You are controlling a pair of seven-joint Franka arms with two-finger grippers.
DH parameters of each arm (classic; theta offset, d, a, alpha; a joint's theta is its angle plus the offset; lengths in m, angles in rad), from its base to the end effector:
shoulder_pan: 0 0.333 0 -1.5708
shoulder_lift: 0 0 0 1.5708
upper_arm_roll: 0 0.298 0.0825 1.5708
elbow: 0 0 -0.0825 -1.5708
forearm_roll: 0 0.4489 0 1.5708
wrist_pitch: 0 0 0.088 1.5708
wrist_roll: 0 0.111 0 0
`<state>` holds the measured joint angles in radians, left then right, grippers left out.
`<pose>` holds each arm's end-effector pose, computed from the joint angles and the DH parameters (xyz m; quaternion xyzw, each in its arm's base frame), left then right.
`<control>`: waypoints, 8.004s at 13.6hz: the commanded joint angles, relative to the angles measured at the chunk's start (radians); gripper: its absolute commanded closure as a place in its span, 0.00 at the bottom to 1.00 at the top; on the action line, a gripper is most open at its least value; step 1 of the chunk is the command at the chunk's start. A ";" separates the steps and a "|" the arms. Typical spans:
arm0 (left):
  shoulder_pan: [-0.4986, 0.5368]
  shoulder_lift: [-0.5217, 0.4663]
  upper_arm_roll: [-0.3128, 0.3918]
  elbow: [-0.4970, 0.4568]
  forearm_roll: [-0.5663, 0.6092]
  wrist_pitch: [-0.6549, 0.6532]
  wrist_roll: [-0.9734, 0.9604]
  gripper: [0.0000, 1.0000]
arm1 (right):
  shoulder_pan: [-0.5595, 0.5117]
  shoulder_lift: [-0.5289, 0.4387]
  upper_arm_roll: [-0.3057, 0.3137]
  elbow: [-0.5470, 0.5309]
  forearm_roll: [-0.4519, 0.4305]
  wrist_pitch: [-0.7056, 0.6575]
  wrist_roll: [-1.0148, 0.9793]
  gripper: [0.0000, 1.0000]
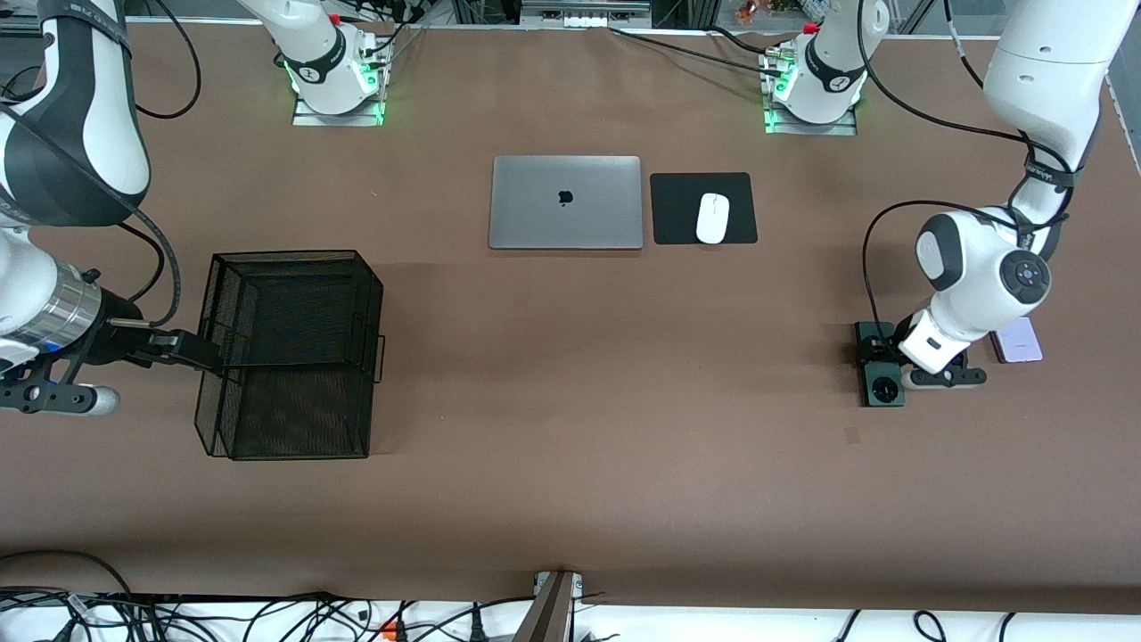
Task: Place phones with both arms
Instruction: 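Carry the teal phone with the left gripper to the laptop and release, then reach the right gripper to the teal phone while the left gripper returns, then grasp the teal phone with the right gripper while the left grasps the flip phone, then carry the teal phone to the basket while the left gripper lifts the flip phone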
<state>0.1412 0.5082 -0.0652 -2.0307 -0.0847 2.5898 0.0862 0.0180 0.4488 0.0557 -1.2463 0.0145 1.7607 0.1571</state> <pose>0.6314 0.0481 0.1244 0.9983 0.0349 0.0285 0.0367 0.7527 0.0490 0.4874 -0.9982 0.0459 -0.0307 0.0228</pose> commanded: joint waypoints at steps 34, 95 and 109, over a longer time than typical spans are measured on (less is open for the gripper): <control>-1.092 0.572 0.193 1.000 0.172 -0.353 -1.112 0.00 | -0.006 -0.032 0.003 -0.027 0.015 -0.013 -0.045 0.00; 0.298 0.042 -0.068 -0.146 0.105 0.265 0.219 0.00 | 0.625 0.341 -0.008 -0.370 -0.067 0.651 0.272 0.23; 0.279 0.024 -0.085 0.050 0.108 -0.037 0.202 0.88 | 0.612 0.111 -0.223 -0.364 -0.056 0.579 0.289 1.00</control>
<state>0.4260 0.5259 -0.1391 -2.0374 0.0278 2.6088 0.2856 0.6273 0.6242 -0.1369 -1.5816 -0.0337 2.3739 0.4385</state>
